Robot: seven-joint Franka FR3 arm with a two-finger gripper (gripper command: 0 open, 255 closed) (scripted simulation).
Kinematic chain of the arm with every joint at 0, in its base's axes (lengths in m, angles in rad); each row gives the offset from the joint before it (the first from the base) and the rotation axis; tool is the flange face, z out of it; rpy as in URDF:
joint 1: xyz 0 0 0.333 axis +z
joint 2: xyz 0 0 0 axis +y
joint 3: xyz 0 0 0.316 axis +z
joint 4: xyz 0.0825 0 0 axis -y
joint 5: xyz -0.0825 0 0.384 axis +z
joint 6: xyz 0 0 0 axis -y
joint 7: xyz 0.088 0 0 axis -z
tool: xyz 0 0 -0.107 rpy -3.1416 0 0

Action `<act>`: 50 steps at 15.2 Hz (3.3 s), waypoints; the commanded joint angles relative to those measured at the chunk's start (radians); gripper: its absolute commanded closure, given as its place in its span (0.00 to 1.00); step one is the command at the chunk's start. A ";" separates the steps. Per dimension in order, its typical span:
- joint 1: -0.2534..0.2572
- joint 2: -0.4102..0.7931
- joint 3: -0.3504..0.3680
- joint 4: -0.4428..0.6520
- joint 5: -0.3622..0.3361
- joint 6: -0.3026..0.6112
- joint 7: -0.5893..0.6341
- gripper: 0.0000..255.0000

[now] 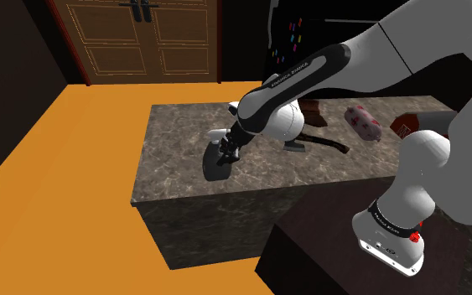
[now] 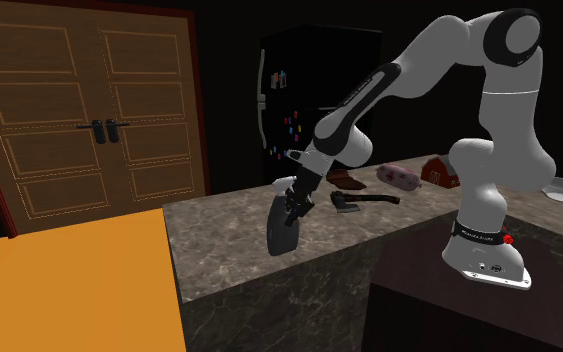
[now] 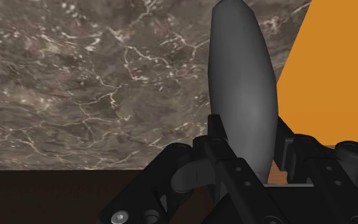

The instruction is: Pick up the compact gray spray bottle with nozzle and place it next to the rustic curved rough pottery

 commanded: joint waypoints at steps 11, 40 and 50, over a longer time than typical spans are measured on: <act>0.011 -0.101 -0.034 -0.022 -0.239 -0.039 0.212 1.00; -0.084 -0.347 0.008 0.100 -0.717 -0.344 0.654 1.00; -0.102 -0.383 0.023 0.197 -0.774 -0.470 0.720 1.00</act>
